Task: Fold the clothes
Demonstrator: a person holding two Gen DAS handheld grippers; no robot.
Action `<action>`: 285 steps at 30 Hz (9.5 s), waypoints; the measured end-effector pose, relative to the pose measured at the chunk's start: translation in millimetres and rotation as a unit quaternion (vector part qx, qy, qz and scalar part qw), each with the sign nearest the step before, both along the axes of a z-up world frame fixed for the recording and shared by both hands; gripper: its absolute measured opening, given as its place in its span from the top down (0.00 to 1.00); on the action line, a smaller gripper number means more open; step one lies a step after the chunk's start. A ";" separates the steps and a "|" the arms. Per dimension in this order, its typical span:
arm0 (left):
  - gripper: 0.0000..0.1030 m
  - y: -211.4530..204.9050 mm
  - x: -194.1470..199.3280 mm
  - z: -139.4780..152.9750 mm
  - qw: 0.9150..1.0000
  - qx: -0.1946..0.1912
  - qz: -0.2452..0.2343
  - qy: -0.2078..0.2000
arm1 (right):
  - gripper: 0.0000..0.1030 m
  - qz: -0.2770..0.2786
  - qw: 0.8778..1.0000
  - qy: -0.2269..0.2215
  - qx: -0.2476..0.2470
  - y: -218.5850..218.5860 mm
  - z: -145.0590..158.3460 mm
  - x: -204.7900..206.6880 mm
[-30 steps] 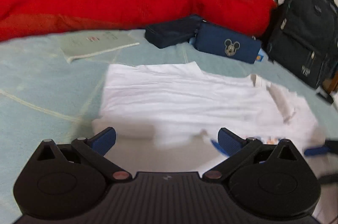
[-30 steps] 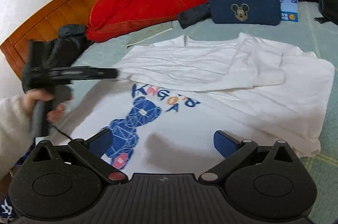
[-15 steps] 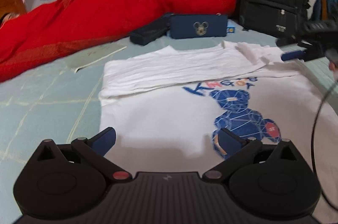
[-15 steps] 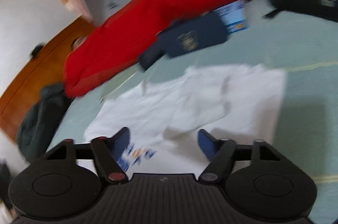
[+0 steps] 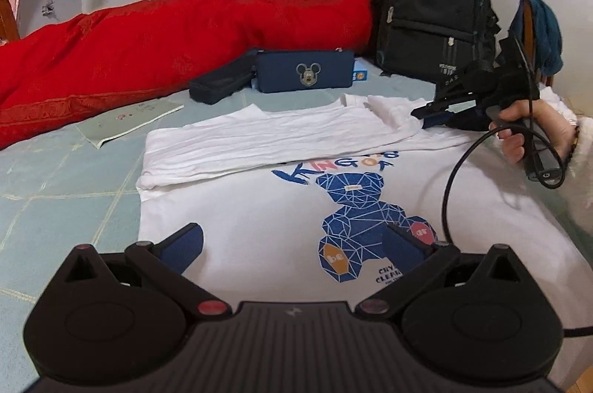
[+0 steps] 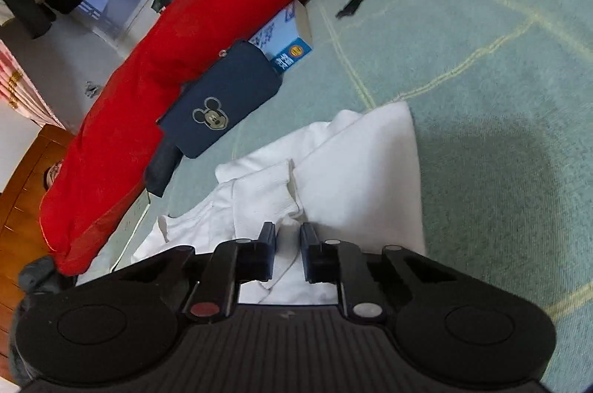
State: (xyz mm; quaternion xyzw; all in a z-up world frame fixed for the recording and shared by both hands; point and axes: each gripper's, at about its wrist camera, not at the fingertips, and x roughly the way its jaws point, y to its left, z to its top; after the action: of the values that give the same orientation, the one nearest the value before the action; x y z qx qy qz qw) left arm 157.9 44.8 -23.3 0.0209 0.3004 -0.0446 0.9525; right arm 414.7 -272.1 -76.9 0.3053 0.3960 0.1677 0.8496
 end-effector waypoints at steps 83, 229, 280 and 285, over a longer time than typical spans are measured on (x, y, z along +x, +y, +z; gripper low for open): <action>0.07 -75.0 145.6 -7.6 0.979 0.097 -0.180 0.021 | 0.15 0.069 0.995 -0.069 -0.004 -49.2 23.4 -12.5; 0.60 288.3 134.8 -17.7 0.876 0.280 0.307 0.243 | 0.02 0.187 0.976 -0.107 0.025 -39.2 26.3 -48.5; 0.91 103.2 176.4 -10.5 0.964 -0.221 0.144 0.033 | 0.02 0.192 0.970 -0.136 0.055 -43.1 37.0 -62.3; 0.91 111.9 165.3 -19.5 0.965 -0.202 0.162 0.046 | 0.02 0.192 0.970 -0.136 0.054 -43.0 36.6 -61.6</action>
State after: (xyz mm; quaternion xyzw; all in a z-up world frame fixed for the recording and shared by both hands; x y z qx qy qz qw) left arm 323.3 156.7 -42.8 -0.2235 0.3278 0.0497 0.9166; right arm 353.1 -315.1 -40.4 0.2431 0.3185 0.3890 0.8296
